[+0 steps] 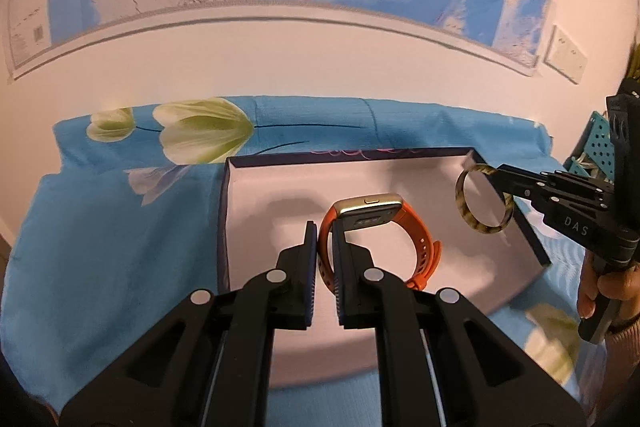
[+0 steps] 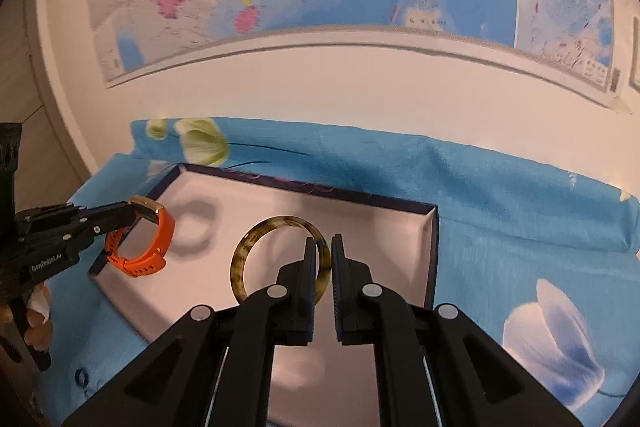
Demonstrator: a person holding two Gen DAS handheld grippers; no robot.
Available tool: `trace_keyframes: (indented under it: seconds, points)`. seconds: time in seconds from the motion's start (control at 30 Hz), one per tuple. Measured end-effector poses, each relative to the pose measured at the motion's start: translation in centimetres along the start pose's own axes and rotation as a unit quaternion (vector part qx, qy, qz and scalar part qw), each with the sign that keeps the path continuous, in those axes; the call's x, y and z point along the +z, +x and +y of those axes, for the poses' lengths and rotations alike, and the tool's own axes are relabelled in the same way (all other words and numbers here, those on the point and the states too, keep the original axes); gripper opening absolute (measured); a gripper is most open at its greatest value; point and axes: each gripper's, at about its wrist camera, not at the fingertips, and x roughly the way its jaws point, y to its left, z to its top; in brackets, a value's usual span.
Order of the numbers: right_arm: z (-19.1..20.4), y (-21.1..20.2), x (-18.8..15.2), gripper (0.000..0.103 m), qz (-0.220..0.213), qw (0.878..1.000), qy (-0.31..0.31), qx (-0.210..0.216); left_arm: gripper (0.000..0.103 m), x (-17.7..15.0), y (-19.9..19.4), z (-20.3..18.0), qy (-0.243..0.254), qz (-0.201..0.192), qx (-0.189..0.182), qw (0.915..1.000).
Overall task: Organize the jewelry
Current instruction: 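Carry the watch into the tray with the left tool while the right tool carries the bangle, then move the right tool to the dark chain bracelet while the left tool moves to the black ring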
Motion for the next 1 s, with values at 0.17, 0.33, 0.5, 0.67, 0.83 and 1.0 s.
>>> trace_keyframes:
  seconds: [0.17,0.33,0.5,0.67,0.83,1.0]
  points:
    - [-0.9,3.0,1.4,0.006,0.022,1.0,0.013,-0.014,0.008,1.2,3.4,0.2,-0.003,0.023,0.007,0.9997]
    - [-1.3,5.3,2.1,0.006,0.052,0.998,0.018,-0.024,0.008,1.9,6.1,0.3,-0.006,0.045,0.013,0.9989]
    - [-1.5,6.8,2.6,0.006,0.076,0.996,0.033,-0.029,0.008,2.8,8.0,0.2,-0.005,0.063,0.025,0.9977]
    - [-1.7,7.5,2.8,0.006,0.092,0.994,0.054,-0.034,0.008,3.2,8.9,0.2,-0.004,0.083,0.03,0.9961]
    - [-1.8,6.6,2.9,0.018,0.076,0.994,0.066,-0.041,0.02,3.6,9.3,0.6,-0.015,0.096,0.024,0.995]
    - [-1.1,2.7,2.2,0.026,0.033,0.998,0.047,-0.026,0.043,3.1,5.8,0.8,-0.011,0.034,0.037,0.9987]
